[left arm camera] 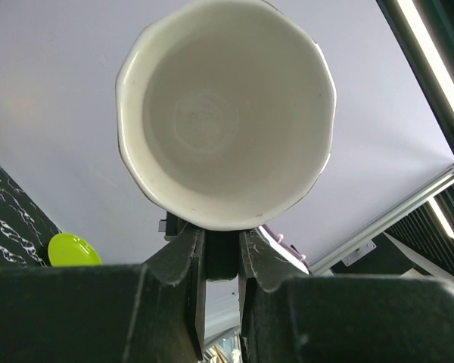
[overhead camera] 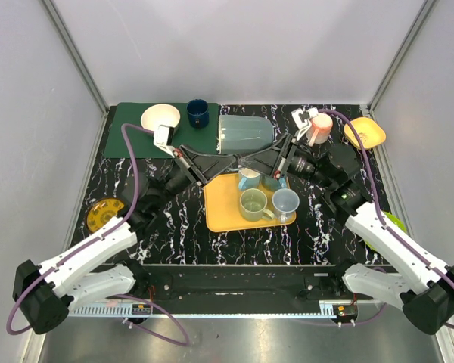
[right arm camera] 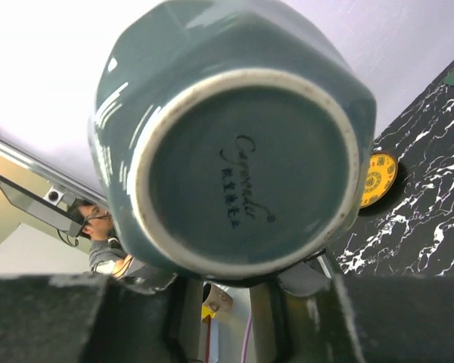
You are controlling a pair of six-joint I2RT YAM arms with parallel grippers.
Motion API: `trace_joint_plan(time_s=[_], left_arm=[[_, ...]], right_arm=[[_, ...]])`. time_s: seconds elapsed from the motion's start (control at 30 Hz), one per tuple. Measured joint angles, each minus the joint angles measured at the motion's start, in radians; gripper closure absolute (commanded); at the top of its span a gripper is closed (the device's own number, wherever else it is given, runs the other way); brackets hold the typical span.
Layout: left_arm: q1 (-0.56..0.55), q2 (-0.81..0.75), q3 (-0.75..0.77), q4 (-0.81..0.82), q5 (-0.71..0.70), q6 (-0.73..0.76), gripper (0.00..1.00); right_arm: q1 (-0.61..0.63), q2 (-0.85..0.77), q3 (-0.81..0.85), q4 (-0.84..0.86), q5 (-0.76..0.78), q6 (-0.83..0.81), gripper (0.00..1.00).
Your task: Turn the mug right side up
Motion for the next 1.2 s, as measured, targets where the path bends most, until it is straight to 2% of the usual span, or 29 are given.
trace_joint_plan(time_s=[0.03, 0.07, 0.17, 0.27, 0.3, 0.33, 0.37, 0.47, 0.6, 0.8, 0.97, 1.1, 1.2], left_arm=[[0.001, 0.001, 0.0, 0.003, -0.003, 0.001, 1.0], [0.005, 0.003, -0.001, 0.009, -0.005, 0.001, 1.0], [0.008, 0.008, -0.002, 0.037, -0.005, 0.0, 1.0], [0.008, 0.008, -0.002, 0.048, -0.003, 0.0, 0.99], [0.008, 0.009, -0.002, 0.051, -0.003, 0.0, 0.94], [0.008, 0.009, -0.002, 0.052, -0.002, 0.0, 0.85], [0.008, 0.009, -0.002, 0.053, -0.002, 0.0, 0.71], [0.008, 0.009, -0.011, 0.053, 0.006, -0.004, 0.52], [0.014, -0.005, -0.045, 0.059, 0.023, -0.018, 0.44], [0.051, -0.051, -0.087, 0.013, 0.023, -0.018, 0.39], [0.083, -0.145, -0.108, -0.109, -0.026, 0.021, 0.34], [0.096, -0.237, -0.133, -0.222, -0.111, 0.058, 0.34], [0.102, -0.269, -0.137, -0.336, -0.173, 0.088, 0.34]], right_arm=[[0.0, 0.008, 0.001, 0.013, -0.007, 0.012, 0.79], [0.0, 0.015, 0.004, 0.025, -0.01, 0.026, 0.88], [-0.002, 0.028, 0.007, 0.063, -0.023, 0.061, 1.0], [-0.002, 0.032, 0.007, 0.084, -0.033, 0.069, 1.0], [-0.002, 0.033, 0.007, 0.09, -0.037, 0.07, 1.0], [-0.002, 0.033, 0.007, 0.093, -0.039, 0.07, 1.0], [-0.002, 0.032, 0.007, 0.092, -0.039, 0.068, 1.0], [-0.002, 0.021, 0.007, 0.063, -0.032, 0.036, 1.0], [-0.002, -0.006, 0.006, -0.044, -0.023, -0.039, 1.0], [-0.003, -0.024, 0.016, -0.172, 0.023, -0.118, 1.0], [-0.006, -0.031, 0.143, -0.464, 0.209, -0.27, 1.0], [-0.008, -0.007, 0.303, -0.684, 0.468, -0.419, 1.0], [-0.011, 0.072, 0.432, -0.805, 0.685, -0.522, 1.0]])
